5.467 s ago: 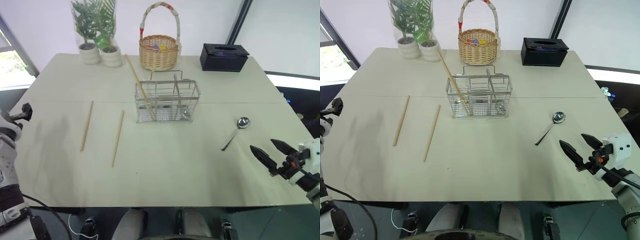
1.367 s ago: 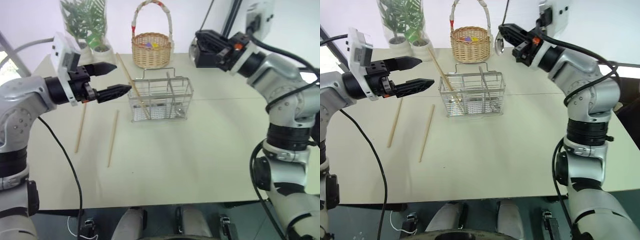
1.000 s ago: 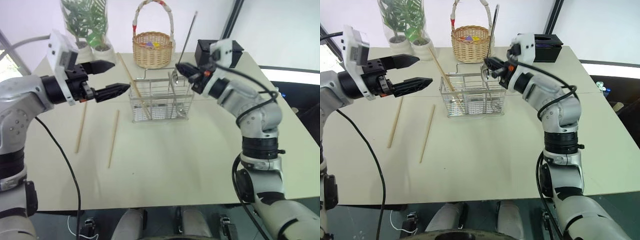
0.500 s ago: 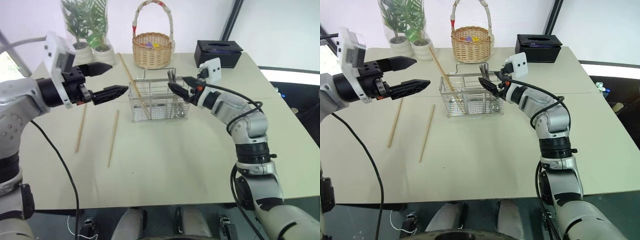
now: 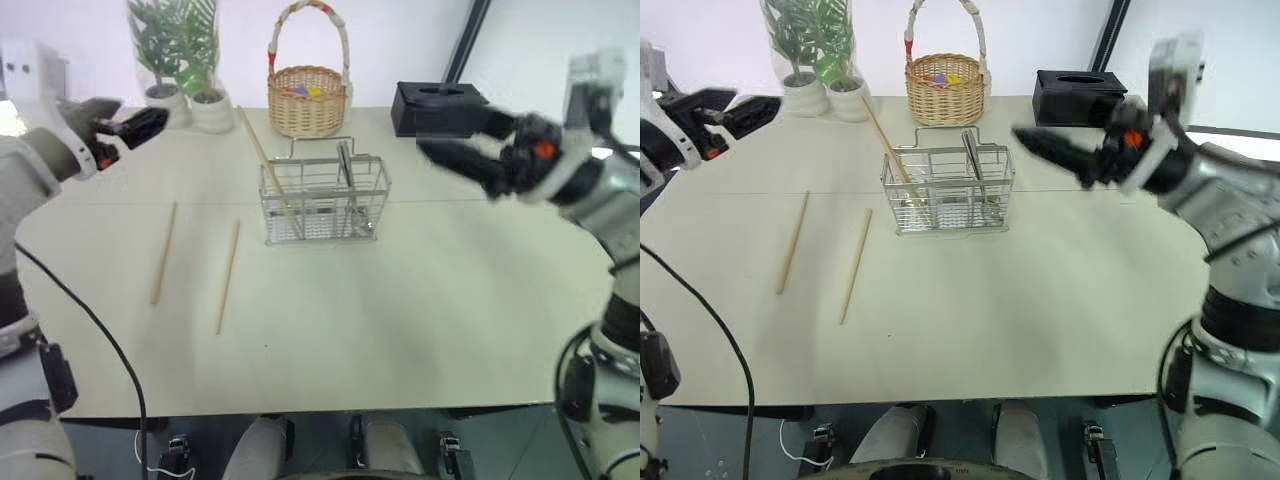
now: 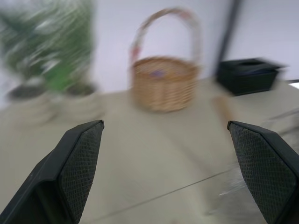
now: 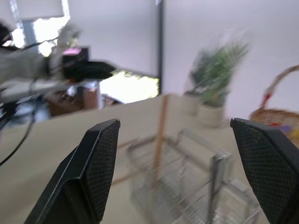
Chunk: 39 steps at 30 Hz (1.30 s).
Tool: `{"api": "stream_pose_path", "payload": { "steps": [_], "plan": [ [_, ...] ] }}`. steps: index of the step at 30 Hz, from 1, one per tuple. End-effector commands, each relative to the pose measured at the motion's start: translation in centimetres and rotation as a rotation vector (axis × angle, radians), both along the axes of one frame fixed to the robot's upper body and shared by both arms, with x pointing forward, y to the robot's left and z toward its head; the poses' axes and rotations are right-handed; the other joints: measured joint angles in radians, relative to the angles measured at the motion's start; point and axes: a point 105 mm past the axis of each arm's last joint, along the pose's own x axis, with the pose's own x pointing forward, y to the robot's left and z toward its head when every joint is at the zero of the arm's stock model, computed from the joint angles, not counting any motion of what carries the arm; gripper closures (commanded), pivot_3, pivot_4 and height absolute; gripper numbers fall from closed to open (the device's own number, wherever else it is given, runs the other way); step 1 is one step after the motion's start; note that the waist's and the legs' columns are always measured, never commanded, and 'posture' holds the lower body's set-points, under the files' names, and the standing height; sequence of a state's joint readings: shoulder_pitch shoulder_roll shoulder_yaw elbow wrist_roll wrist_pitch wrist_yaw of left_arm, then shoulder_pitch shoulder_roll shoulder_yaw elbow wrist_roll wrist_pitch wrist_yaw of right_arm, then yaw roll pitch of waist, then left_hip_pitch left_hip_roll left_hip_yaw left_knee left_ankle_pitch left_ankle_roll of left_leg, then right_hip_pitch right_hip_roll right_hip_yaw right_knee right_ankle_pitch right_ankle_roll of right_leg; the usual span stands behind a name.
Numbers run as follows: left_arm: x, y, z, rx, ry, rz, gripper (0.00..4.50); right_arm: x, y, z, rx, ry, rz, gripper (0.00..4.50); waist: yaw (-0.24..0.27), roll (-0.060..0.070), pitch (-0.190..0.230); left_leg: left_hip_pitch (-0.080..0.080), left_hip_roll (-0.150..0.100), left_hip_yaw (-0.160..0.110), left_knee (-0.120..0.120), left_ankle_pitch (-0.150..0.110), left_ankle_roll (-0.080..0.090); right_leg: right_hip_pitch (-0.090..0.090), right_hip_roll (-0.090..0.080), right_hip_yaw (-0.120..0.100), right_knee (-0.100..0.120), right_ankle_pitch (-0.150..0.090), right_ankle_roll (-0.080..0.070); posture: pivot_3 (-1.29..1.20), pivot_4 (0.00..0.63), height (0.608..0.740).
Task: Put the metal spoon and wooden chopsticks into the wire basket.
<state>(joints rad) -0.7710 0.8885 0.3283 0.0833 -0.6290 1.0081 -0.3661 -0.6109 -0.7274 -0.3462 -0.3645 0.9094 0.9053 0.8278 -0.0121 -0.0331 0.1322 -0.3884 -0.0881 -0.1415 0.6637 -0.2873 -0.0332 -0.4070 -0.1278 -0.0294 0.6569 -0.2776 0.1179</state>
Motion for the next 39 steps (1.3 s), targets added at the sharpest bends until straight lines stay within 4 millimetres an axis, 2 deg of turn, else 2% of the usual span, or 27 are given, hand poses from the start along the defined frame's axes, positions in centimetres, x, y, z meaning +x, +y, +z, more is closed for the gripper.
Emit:
{"api": "stream_pose_path", "payload": {
  "steps": [1, 7, 12, 18, 22, 27, 32, 35, 39],
  "plan": [
    [1.4, 1.7, -2.1, 0.0, 0.172, 0.14, 0.0, -1.9, 0.7, -0.2, -0.01, -0.008, 0.049, 0.59, 0.0, 0.0, 0.0, 0.0, 0.0, 0.001, 0.0, 0.0, 0.0, 0.0, 0.0, 0.001, 0.0, 0.0, 0.001, 0.0, 0.15, 0.65],
    [3.8, 2.0, -6.4, -0.023, 0.412, 0.198, 0.0, -2.5, 1.5, -2.0, 0.008, 0.044, 0.042, 0.59, 0.006, -0.002, -0.001, -0.001, 0.0, 0.0, 0.001, 0.0, 0.0, -0.001, 0.0, 0.0, -0.002, 0.002, 0.003, 0.0, 0.15, 0.65],
    [5.0, 2.0, -9.0, -0.037, 0.522, 0.243, 0.0, -2.9, 1.8, -2.9, 0.025, 0.079, 0.023, 0.59, 0.008, -0.002, -0.001, -0.003, -0.002, 0.0, 0.001, 0.0, 0.0, -0.002, -0.005, 0.0, -0.004, 0.002, 0.003, 0.0, 0.15, 0.65],
    [5.8, 1.0, -11.4, -0.036, 0.588, 0.232, 0.0, -4.2, 1.7, -3.6, 0.017, 0.104, 0.026, 0.59, 0.009, -0.002, -0.001, -0.004, -0.003, 0.001, 0.0, -0.001, 0.002, -0.002, -0.006, 0.0, -0.008, 0.003, 0.005, 0.0, 0.15, 0.65],
    [6.0, 0.6, -12.5, -0.033, 0.614, 0.236, 0.0, -4.8, 1.7, -3.7, 0.015, 0.109, 0.027, 0.59, 0.018, -0.002, -0.001, -0.004, -0.002, 0.001, 0.0, -0.001, 0.002, -0.002, -0.006, 0.0, -0.007, 0.003, 0.005, 0.0, 0.15, 0.65],
    [5.5, 0.7, -15.3, -0.002, 0.69, 0.267, 0.0, -4.8, 1.0, -3.6, 0.018, 0.107, -0.015, 0.59, 0.025, -0.003, -0.001, -0.004, -0.002, 0.001, 0.0, -0.001, 0.002, -0.001, -0.005, 0.0, -0.007, 0.003, 0.006, 0.0, 0.15, 0.65],
    [5.1, 0.3, -16.6, -0.022, 0.73, 0.264, 0.0, -4.8, 0.6, -3.3, 0.033, 0.1, -0.036, 0.59, 0.025, -0.004, -0.002, -0.003, -0.002, 0.001, 0.001, -0.001, 0.002, -0.001, -0.006, 0.0, -0.007, 0.004, 0.006, 0.0, 0.15, 0.65],
    [5.1, 0.1, -17.1, -0.028, 0.734, 0.257, 0.92, -4.8, 0.6, -3.3, 0.041, 0.098, -0.043, 0.54, 0.025, -0.003, -0.002, -0.003, -0.002, 0.001, 0.001, -0.001, 0.002, 0.0, -0.006, 0.0, -0.007, 0.004, 0.006, 0.0, 0.15, 0.65],
    [5.3, 0.0, -16.9, -0.05, 0.722, 0.269, 2.97, -4.8, 0.6, -3.4, 0.043, 0.099, -0.048, 0.54, 0.028, -0.004, -0.003, -0.003, -0.002, 0.001, 0.001, -0.001, 0.002, 0.0, -0.006, 0.0, -0.007, 0.004, 0.006, 0.0, 0.15, 0.65]
  ]
}}
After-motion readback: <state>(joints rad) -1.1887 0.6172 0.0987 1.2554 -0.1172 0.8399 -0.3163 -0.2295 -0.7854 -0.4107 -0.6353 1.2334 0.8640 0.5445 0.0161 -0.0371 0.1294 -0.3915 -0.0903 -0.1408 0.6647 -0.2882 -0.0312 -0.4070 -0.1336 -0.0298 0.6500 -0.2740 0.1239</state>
